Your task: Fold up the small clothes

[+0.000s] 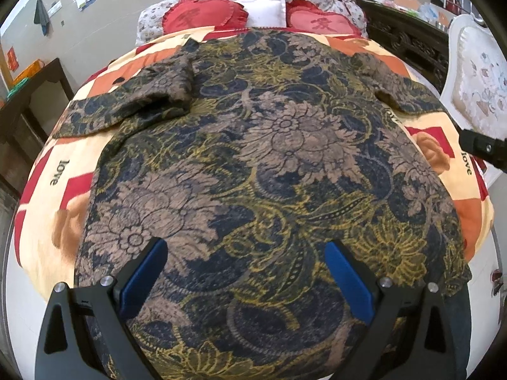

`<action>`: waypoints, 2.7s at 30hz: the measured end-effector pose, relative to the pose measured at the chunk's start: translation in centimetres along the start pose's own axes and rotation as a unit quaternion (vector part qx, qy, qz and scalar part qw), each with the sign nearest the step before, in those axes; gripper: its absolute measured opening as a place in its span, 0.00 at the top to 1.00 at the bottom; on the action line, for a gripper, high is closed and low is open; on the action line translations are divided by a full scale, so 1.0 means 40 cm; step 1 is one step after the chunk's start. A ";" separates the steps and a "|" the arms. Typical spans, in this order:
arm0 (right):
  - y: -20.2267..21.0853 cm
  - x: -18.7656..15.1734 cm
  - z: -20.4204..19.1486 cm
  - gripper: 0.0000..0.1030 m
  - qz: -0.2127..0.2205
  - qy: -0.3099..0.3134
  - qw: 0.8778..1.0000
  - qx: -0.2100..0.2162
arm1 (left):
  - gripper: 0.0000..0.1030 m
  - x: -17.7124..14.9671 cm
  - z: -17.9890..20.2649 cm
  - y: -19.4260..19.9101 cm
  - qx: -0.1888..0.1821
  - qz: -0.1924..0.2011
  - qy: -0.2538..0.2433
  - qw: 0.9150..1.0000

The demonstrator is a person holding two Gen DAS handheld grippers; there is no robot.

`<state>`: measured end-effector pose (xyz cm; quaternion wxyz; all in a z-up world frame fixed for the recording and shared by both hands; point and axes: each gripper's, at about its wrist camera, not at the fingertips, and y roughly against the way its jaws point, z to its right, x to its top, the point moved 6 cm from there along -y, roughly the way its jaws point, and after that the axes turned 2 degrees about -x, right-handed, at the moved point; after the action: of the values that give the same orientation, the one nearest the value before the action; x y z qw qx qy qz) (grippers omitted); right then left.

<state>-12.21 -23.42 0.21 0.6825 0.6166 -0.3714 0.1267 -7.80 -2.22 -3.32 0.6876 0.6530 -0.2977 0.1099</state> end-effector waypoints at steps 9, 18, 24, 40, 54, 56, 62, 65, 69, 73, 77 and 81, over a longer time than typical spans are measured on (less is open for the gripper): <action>-0.009 0.014 -0.057 0.12 0.001 0.029 0.999 -0.044 | 0.02 0.004 -0.064 -0.010 -0.008 0.009 0.032 0.999; -0.066 0.032 -0.128 0.12 -0.009 0.077 0.995 -0.069 | 0.02 0.022 -0.126 -0.047 -0.018 0.015 0.057 0.998; -0.142 0.045 -0.184 0.12 -0.026 0.095 0.993 -0.068 | 0.02 0.079 -0.193 -0.065 -0.009 0.032 0.069 0.997; -0.407 0.097 -0.351 0.10 -0.015 0.111 0.993 0.040 | 0.02 0.244 -0.544 -0.148 -0.066 0.057 0.162 0.983; -0.427 0.099 -0.346 0.01 -0.019 0.101 0.994 0.042 | 0.02 0.265 -0.495 -0.130 -0.021 0.048 0.175 0.983; -0.426 0.098 -0.345 0.01 -0.019 0.102 0.994 0.041 | 0.02 0.262 -0.425 -0.123 -0.014 0.047 0.159 0.986; -0.432 0.101 -0.352 0.01 -0.018 0.106 0.994 0.035 | 0.02 0.262 -0.291 -0.105 0.012 0.042 0.103 0.994; -0.432 0.101 -0.353 0.01 -0.018 0.106 0.994 0.034 | 0.02 0.266 -0.278 -0.098 0.014 0.046 0.097 0.994; -0.432 0.099 -0.352 0.01 -0.017 0.107 0.994 0.033 | 0.02 0.267 -0.291 -0.098 0.015 0.044 0.103 0.994; -0.432 0.099 -0.350 0.01 -0.017 0.107 0.994 0.032 | 0.02 0.270 -0.312 -0.107 0.018 0.040 0.103 0.994; -0.432 0.101 -0.354 0.01 -0.016 0.108 0.994 0.030 | 0.02 0.273 -0.341 -0.123 0.024 0.030 0.103 0.994; -0.433 0.100 -0.355 0.00 -0.015 0.109 0.993 0.028 | 0.02 0.302 -0.423 -0.123 -0.036 0.044 0.141 0.988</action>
<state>6.47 -14.85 -9.55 0.7032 0.6235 -0.2816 0.1937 9.01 10.59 -0.22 0.7401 0.5924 -0.2294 0.2205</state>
